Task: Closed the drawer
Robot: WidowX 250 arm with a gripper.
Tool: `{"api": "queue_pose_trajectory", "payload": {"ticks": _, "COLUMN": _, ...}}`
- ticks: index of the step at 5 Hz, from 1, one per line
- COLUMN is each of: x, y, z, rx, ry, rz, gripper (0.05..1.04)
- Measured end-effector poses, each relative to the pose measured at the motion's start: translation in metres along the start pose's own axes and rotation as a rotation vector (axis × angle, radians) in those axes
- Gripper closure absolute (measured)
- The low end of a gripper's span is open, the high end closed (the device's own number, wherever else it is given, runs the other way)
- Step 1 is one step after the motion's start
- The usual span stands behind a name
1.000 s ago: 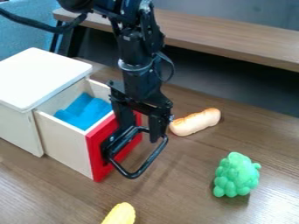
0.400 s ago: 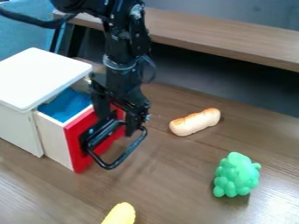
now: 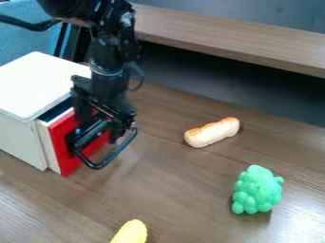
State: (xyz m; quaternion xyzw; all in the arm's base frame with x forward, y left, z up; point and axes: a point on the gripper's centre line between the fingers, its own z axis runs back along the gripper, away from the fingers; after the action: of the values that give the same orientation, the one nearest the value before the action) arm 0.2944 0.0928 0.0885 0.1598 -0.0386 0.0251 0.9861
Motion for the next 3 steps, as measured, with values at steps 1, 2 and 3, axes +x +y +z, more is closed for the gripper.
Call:
{"api": "queue_pose_trajectory", "payload": {"ticks": 1, "x": -0.0021, "y": 0.0168, "z": -0.0036, "rx": 0.032, "ry": 0.008, "rz": 0.027, "gripper": 0.084}}
{"api": "queue_pose_trajectory", "payload": {"ticks": 2, "x": -0.0051, "y": 0.0261, "z": -0.0066, "rx": 0.045, "ry": 0.018, "rz": 0.044, "gripper": 0.084}}
{"api": "queue_pose_trajectory", "payload": {"ticks": 3, "x": -0.0032, "y": 0.0256, "z": -0.0050, "rx": 0.065, "ry": 0.012, "rz": 0.037, "gripper": 0.084}}
